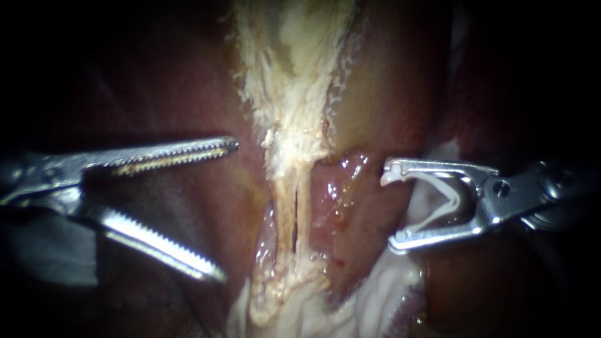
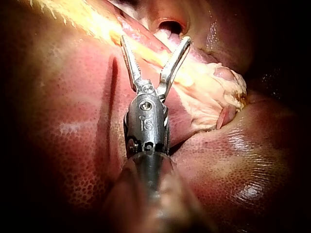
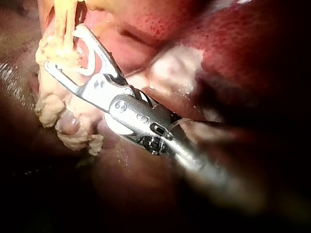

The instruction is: Grabbing gallbladder

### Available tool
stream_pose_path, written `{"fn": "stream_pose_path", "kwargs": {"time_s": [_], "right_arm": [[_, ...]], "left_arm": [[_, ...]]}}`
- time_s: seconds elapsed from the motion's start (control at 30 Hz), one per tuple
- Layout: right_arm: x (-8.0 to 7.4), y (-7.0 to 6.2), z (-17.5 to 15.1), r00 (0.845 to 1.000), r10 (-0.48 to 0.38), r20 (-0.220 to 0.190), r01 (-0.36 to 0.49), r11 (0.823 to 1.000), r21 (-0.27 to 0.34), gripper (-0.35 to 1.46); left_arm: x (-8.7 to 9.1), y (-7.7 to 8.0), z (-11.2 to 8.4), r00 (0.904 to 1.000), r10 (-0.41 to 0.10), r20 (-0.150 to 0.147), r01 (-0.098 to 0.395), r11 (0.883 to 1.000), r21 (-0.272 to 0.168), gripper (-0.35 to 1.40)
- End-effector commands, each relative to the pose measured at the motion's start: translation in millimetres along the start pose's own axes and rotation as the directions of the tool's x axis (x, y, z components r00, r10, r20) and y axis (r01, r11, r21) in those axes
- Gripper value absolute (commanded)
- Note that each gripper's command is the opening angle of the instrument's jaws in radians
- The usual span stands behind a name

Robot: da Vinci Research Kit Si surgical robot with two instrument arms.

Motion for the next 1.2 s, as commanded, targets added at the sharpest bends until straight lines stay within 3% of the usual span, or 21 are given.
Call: {"fn": "stream_pose_path", "kwargs": {"time_s": [0.03,0.13,0.2,0.3,0.33,0.4,0.47,0.5,0.53,0.67,0.73,0.8,1.07,1.1,1.2], "right_arm": [[0.0,0.0,0.1,1.0,0.0,0.0,0.0,1.0,0.0,0.59],[0.1,-0.1,0.1,1.0,0.0,-0.001,0.0,1.0,0.001,0.59],[0.1,-0.1,0.1,1.0,0.0,-0.001,0.0,1.0,0.001,0.59],[0.1,-0.1,0.0,1.0,0.0,0.0,0.0,1.0,0.001,0.59],[0.1,-0.1,0.0,1.0,0.0,0.0,0.0,1.0,0.001,0.59],[0.1,-0.1,0.0,1.0,0.0,0.0,0.0,1.0,0.001,0.59],[0.1,-0.1,0.0,1.0,0.0,0.0,0.0,1.0,0.0,0.59],[0.1,-0.1,0.1,1.0,0.0,0.0,0.0,1.0,0.0,0.59],[0.1,-0.1,0.1,1.0,0.0,-0.001,0.0,1.0,0.0,0.59],[0.1,-0.1,0.1,1.0,0.0,-0.001,0.0,1.0,0.0,0.59],[0.1,-0.1,0.0,1.0,0.0,0.0,0.0,1.0,0.0,0.59],[0.1,-0.1,0.0,1.0,0.0,0.0,0.0,1.0,0.001,0.59],[0.1,-0.1,-0.1,1.0,0.0,0.0,0.0,1.0,0.001,0.59],[0.1,-0.1,-0.1,1.0,0.0,0.0,0.0,1.0,0.001,0.59],[0.1,-0.1,-0.1,1.0,0.0,0.0,0.0,1.0,0.001,0.59]], "left_arm": [[-0.1,0.0,-0.1,1.0,0.0,0.0,0.0,1.0,0.0,0.94],[-0.1,0.0,-0.1,0.9999,-0.012,-0.001,0.012,1.0,-0.009,0.94],[-0.1,-0.1,-0.1,0.9965,-0.083,-0.002,0.083,0.996,-0.032,0.94],[-0.3,-0.3,-0.4,0.9756,-0.219,0.002,0.218,0.97,-0.105,0.89],[-0.5,-0.4,-0.3,0.9619,-0.273,-0.001,0.271,0.954,-0.129,0.86],[-0.8,-0.4,-0.2,0.9438,-0.33,-0.017,0.323,0.932,-0.164,0.81],[-1.3,-0.3,0.1,0.9068,-0.42,-0.031,0.405,0.889,-0.213,0.78],[-1.4,-0.2,0.2,0.8964,-0.441,-0.043,0.42,0.877,-0.232,0.76],[-1.7,0.1,0.5,0.8786,-0.474,-0.057,0.447,0.859,-0.251,0.74],[-2.1,1.1,1.7,0.8378,-0.539,-0.088,0.493,0.816,-0.301,0.69],[-2.1,1.7,2.3,0.8336,-0.545,-0.092,0.493,0.809,-0.32,0.66],[-2.1,2.1,3.1,0.82,-0.564,-0.095,0.507,0.793,-0.337,0.64],[-2.3,3.0,5.3,0.8042,-0.588,-0.089,0.524,0.771,-0.362,0.51],[-2.4,3.0,5.5,0.7963,-0.598,-0.088,0.533,0.763,-0.367,0.49],[-2.5,3.3,6.0,0.7868,-0.611,-0.089,0.542,0.752,-0.376,0.41]]}}
